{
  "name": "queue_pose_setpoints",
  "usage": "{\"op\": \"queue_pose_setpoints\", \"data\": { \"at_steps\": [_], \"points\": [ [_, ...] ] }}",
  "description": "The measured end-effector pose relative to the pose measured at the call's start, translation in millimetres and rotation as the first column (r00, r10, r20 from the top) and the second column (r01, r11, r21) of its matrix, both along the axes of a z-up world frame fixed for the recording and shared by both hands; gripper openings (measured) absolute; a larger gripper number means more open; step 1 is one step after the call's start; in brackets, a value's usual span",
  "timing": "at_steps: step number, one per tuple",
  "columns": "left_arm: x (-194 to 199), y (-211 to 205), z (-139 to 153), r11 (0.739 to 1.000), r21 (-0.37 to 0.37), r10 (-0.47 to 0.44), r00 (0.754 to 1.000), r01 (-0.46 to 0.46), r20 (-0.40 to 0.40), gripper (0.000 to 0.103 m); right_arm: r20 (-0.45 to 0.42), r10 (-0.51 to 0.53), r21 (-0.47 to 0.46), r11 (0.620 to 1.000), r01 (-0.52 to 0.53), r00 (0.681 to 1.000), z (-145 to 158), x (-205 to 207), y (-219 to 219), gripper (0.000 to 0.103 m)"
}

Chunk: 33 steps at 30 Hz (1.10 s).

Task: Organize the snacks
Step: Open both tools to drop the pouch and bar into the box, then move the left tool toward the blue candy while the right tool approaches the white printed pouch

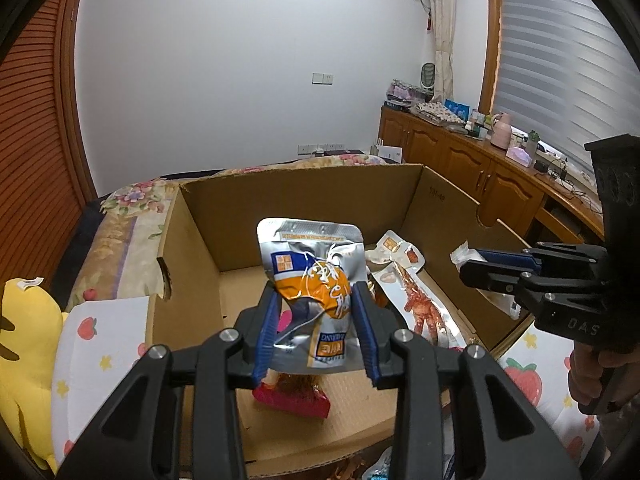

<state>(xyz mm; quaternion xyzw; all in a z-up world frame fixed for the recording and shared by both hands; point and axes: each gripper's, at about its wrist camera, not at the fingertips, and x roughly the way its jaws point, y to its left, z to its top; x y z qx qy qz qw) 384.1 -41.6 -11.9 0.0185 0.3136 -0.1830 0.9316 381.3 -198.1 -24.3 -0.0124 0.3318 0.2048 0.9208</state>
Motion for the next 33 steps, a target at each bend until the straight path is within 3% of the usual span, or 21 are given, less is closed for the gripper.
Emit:
{"op": "queue_pose_setpoints", "data": {
  "at_steps": [3, 4, 5, 8, 14, 16, 18, 24, 33],
  "points": [
    [0, -1, -4, 1.000, 0.015, 0.012, 1.000, -0.012, -0.013, 0.040, -0.025, -0.004, -0.005, 1.000, 0.003, 1.000, -5, 2, 1, 0.022],
    [-1, -1, -4, 1.000, 0.015, 0.014, 1.000, -0.013, -0.015, 0.046, -0.025, -0.006, -0.014, 1.000, 0.006, 1.000, -6, 2, 3, 0.022],
    [-1, -1, -4, 1.000, 0.011, 0.015, 1.000, -0.015, -0.018, 0.059, -0.022, -0.008, -0.019, 1.000, 0.008, 1.000, -5, 2, 2, 0.022],
    [-6, 1, -5, 1.000, -0.005, 0.018, 0.999, -0.018, -0.027, 0.060, -0.029, -0.006, -0.019, 1.000, 0.005, 1.000, -6, 0, 2, 0.038],
    [-28, 6, 2, 1.000, -0.013, 0.019, 1.000, -0.019, -0.023, 0.061, -0.011, -0.018, -0.010, 1.000, 0.018, 1.000, 3, -17, -3, 0.039],
    [-38, 7, 8, 1.000, -0.010, 0.019, 1.000, -0.019, -0.009, 0.067, -0.001, -0.019, -0.001, 1.000, 0.019, 1.000, 9, -31, -6, 0.039],
    [-52, 10, 12, 1.000, -0.008, 0.019, 1.000, -0.018, 0.019, 0.083, 0.006, -0.017, 0.008, 1.000, 0.017, 1.000, 13, -48, -8, 0.039],
    [-88, 15, 16, 1.000, -0.007, -0.001, 0.999, 0.001, 0.047, 0.090, 0.001, -0.023, 0.023, 0.999, 0.023, 1.000, 13, -97, -12, 0.039],
    [-135, 27, 2, 1.000, 0.001, -0.005, 0.999, 0.005, 0.041, 0.091, -0.068, -0.042, 0.008, 0.999, 0.042, 0.997, -20, -147, -5, 0.042]
  ]
}}
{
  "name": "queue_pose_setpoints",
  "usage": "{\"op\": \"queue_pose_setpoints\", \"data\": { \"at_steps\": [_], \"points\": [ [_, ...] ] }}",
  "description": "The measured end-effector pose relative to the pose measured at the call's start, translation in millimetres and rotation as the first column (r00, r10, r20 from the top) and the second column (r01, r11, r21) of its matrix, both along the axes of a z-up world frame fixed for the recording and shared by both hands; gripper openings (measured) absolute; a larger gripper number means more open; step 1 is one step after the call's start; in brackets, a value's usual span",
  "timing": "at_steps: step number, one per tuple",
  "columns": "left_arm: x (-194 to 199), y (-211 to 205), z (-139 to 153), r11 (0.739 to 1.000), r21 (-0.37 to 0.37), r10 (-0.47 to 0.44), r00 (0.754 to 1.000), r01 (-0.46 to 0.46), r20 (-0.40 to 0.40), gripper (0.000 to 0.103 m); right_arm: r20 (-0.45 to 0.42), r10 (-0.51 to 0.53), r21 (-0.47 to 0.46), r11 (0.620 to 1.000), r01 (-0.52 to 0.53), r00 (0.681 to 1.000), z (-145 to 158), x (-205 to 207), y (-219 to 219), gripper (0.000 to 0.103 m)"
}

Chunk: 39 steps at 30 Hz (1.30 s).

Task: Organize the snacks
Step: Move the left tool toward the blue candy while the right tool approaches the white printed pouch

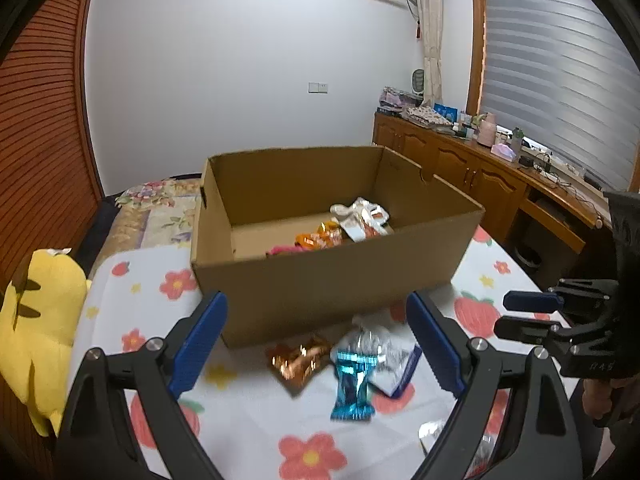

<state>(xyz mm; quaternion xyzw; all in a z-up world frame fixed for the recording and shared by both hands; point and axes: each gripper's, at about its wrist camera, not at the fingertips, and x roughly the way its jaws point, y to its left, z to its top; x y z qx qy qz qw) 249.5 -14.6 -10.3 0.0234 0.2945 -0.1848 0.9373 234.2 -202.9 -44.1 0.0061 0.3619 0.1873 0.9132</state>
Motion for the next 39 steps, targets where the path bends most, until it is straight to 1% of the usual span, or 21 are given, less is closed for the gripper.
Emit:
{"op": "queue_pose_setpoints", "data": {
  "at_steps": [2, 5, 11, 14, 16, 17, 24, 34, 36, 39],
  "points": [
    [-10, 2, -4, 1.000, 0.007, -0.001, 1.000, 0.001, -0.005, 0.091, -0.014, 0.001, -0.007, 1.000, -0.001, 1.000, -9, -11, 2, 0.043],
    [-23, 6, -10, 1.000, 0.010, -0.003, 1.000, 0.003, -0.012, 0.091, -0.039, 0.000, -0.012, 1.000, 0.000, 0.999, -23, -25, 6, 0.048],
    [-43, 6, -20, 1.000, 0.006, -0.013, 1.000, 0.013, -0.023, 0.091, -0.076, 0.007, -0.026, 1.000, -0.009, 0.997, -47, -53, 19, 0.049],
    [-53, 3, -22, 1.000, 0.019, -0.018, 1.000, 0.018, -0.016, 0.091, -0.090, 0.012, -0.028, 1.000, -0.014, 0.996, -55, -61, 25, 0.050],
    [-59, 2, -22, 1.000, 0.022, -0.021, 1.000, 0.022, -0.018, 0.091, -0.098, 0.015, -0.018, 1.000, -0.017, 0.995, -60, -66, 28, 0.054],
    [-61, 3, -22, 1.000, 0.022, -0.022, 1.000, 0.022, -0.019, 0.091, -0.101, 0.017, -0.013, 1.000, -0.018, 0.995, -61, -68, 29, 0.055],
    [-70, 8, -26, 1.000, 0.022, -0.018, 0.999, 0.019, -0.031, 0.091, -0.124, 0.022, -0.018, 1.000, -0.025, 0.992, -71, -73, 37, 0.055],
    [-70, 11, -42, 0.999, 0.031, -0.009, 0.997, 0.011, -0.072, 0.091, -0.143, 0.006, -0.028, 1.000, -0.010, 0.990, -86, -72, 40, 0.055],
    [-70, 10, -44, 0.999, 0.034, -0.010, 0.997, 0.013, -0.077, 0.091, -0.149, 0.009, -0.014, 1.000, -0.011, 0.989, -89, -71, 39, 0.057],
    [-69, 8, -48, 0.999, 0.043, -0.010, 0.996, 0.014, -0.084, 0.091, -0.142, 0.013, -0.026, 1.000, -0.017, 0.990, -89, -72, 41, 0.058]
  ]
}}
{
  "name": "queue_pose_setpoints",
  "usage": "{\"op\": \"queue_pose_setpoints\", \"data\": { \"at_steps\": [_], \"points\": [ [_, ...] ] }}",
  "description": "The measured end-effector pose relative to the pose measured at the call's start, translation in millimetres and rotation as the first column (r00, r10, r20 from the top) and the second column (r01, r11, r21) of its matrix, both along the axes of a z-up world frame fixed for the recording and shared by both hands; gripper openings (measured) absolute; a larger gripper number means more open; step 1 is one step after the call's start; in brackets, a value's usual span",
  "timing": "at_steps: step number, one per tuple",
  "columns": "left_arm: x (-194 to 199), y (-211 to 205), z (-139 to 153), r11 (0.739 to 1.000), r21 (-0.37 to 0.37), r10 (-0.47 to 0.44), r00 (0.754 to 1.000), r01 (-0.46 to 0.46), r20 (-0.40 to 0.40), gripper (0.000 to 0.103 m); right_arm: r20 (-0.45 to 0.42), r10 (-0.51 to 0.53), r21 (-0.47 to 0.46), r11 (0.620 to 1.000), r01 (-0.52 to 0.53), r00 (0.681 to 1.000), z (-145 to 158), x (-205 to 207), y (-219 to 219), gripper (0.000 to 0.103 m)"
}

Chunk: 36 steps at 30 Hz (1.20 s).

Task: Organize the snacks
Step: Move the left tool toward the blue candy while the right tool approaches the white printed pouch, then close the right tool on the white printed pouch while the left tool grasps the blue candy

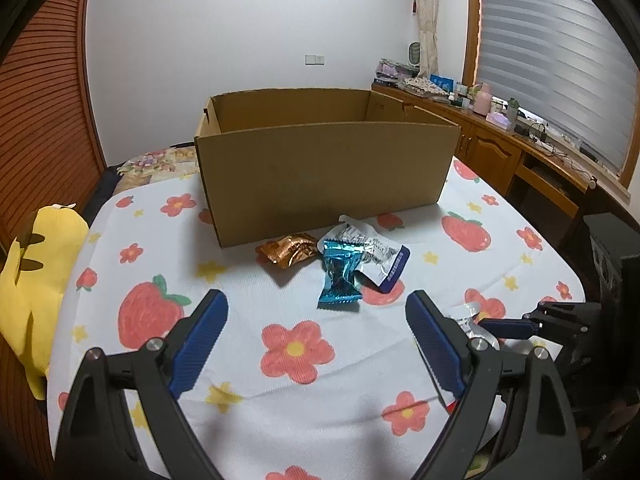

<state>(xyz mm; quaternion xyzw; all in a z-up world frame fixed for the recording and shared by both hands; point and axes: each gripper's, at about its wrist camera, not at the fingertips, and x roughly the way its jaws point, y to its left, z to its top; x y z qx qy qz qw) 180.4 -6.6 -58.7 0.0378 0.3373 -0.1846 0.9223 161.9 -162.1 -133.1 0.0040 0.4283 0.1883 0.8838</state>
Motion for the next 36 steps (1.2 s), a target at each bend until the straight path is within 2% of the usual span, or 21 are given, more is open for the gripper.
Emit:
{"op": "queue_pose_setpoints", "data": {
  "at_steps": [4, 10, 12, 13, 16, 18, 22, 25, 27, 30, 32, 36],
  "points": [
    [2, 0, -5, 1.000, 0.004, 0.003, 1.000, -0.003, -0.015, 0.091, 0.003, 0.001, -0.003, 1.000, -0.001, 1.000, -1, 2, 2, 0.058],
    [5, 0, -9, 1.000, 0.010, 0.005, 1.000, -0.005, -0.022, 0.091, 0.029, 0.019, -0.078, 0.997, -0.016, 0.999, -2, 4, 21, 0.060],
    [7, 0, -11, 1.000, 0.021, 0.002, 1.000, -0.002, -0.023, 0.091, 0.051, 0.024, -0.120, 0.993, -0.017, 0.998, -4, 1, 27, 0.052],
    [9, 0, -12, 1.000, 0.025, 0.000, 1.000, 0.000, -0.026, 0.091, 0.066, 0.026, -0.140, 0.990, -0.017, 0.998, -5, -1, 29, 0.052],
    [17, -3, -15, 1.000, 0.026, -0.016, 0.999, 0.017, -0.038, 0.091, 0.070, 0.025, -0.122, 0.992, -0.016, 0.997, -4, -3, 25, 0.047],
    [24, -7, -17, 0.999, 0.031, -0.029, 0.998, 0.031, -0.052, 0.091, 0.070, 0.015, -0.080, 0.997, -0.009, 0.997, 0, -2, 18, 0.036],
    [41, -20, -21, 0.997, 0.036, -0.070, 0.994, 0.073, -0.082, 0.089, 0.037, 0.013, -0.021, 1.000, -0.013, 0.999, 1, 3, 7, 0.035],
    [55, -30, -25, 0.995, 0.034, -0.093, 0.990, 0.097, -0.110, 0.082, 0.027, 0.017, 0.012, 1.000, -0.017, 0.999, 1, 4, 5, 0.034],
    [66, -37, -30, 0.994, 0.037, -0.098, 0.986, 0.104, -0.135, 0.068, 0.025, 0.021, 0.024, 0.999, -0.021, 0.999, 2, 4, 5, 0.032],
    [77, -42, -37, 0.994, 0.043, -0.096, 0.982, 0.105, -0.165, 0.057, 0.021, 0.025, 0.068, 0.997, -0.026, 0.999, 5, 4, 0, 0.029],
    [83, -44, -41, 0.994, 0.044, -0.091, 0.980, 0.100, -0.176, 0.050, 0.020, 0.030, 0.055, 0.998, -0.031, 0.999, 6, 6, 0, 0.028],
    [91, -48, -47, 0.993, 0.046, -0.093, 0.975, 0.105, -0.202, 0.048, -0.002, 0.044, 0.094, 0.995, -0.043, 0.999, 3, 8, -3, 0.028]
  ]
}}
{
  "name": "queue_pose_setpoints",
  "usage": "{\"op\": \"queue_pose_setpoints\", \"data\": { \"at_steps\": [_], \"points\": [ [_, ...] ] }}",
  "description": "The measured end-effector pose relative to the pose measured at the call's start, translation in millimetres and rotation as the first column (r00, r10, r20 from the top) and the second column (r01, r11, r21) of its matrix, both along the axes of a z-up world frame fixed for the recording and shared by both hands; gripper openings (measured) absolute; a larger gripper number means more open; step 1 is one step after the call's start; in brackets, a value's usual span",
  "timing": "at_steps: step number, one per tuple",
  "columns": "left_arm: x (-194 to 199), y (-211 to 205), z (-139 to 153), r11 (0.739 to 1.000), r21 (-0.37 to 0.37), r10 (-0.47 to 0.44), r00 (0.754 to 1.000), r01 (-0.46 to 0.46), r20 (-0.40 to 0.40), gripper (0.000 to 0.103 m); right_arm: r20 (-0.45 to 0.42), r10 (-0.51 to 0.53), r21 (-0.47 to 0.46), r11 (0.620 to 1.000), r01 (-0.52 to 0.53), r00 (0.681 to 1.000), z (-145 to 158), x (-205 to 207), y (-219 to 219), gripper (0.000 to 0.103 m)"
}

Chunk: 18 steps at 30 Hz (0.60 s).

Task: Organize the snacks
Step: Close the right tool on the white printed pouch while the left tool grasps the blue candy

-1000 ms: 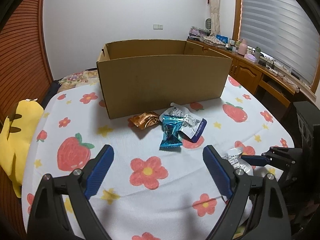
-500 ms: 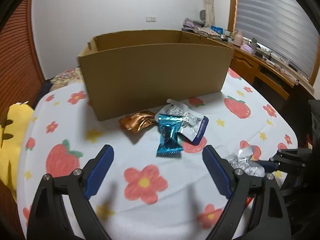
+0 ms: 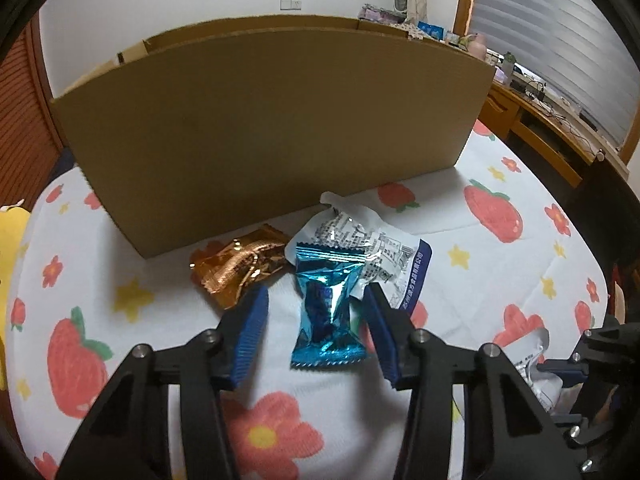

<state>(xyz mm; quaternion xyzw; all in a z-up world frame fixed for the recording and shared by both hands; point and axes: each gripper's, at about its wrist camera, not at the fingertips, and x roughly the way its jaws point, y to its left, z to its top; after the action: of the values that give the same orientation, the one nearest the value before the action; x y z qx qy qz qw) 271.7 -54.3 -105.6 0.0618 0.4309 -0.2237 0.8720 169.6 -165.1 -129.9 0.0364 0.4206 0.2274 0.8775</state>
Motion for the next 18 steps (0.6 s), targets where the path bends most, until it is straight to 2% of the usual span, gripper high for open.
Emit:
{"op": "queue_pose_setpoints", "data": {
  "at_steps": [4, 7, 11, 17, 18],
  "points": [
    [3, -2, -2, 1.000, -0.003, -0.007, 1.000, 0.007, -0.004, 0.048, -0.006, 0.009, 0.028, 1.000, -0.009, 1.000, 1, 0, -4, 0.028],
    [3, -5, -1, 1.000, -0.004, -0.016, 1.000, 0.016, -0.007, 0.038, -0.001, 0.009, 0.042, 0.999, -0.009, 1.000, 3, -1, -7, 0.028],
    [2, -7, -1, 1.000, 0.000, -0.021, 1.000, 0.021, -0.002, 0.037, 0.010, -0.005, 0.034, 0.999, 0.004, 1.000, 7, -1, -12, 0.028],
    [4, -1, -3, 0.999, -0.034, -0.006, 1.000, 0.005, -0.022, 0.038, 0.008, -0.039, 0.037, 0.999, 0.038, 0.999, 5, 1, -22, 0.028],
    [3, -2, -3, 0.999, -0.033, -0.006, 1.000, 0.006, -0.022, 0.033, 0.010, -0.044, 0.037, 0.998, 0.044, 0.999, 5, 1, -24, 0.028]
  ]
}}
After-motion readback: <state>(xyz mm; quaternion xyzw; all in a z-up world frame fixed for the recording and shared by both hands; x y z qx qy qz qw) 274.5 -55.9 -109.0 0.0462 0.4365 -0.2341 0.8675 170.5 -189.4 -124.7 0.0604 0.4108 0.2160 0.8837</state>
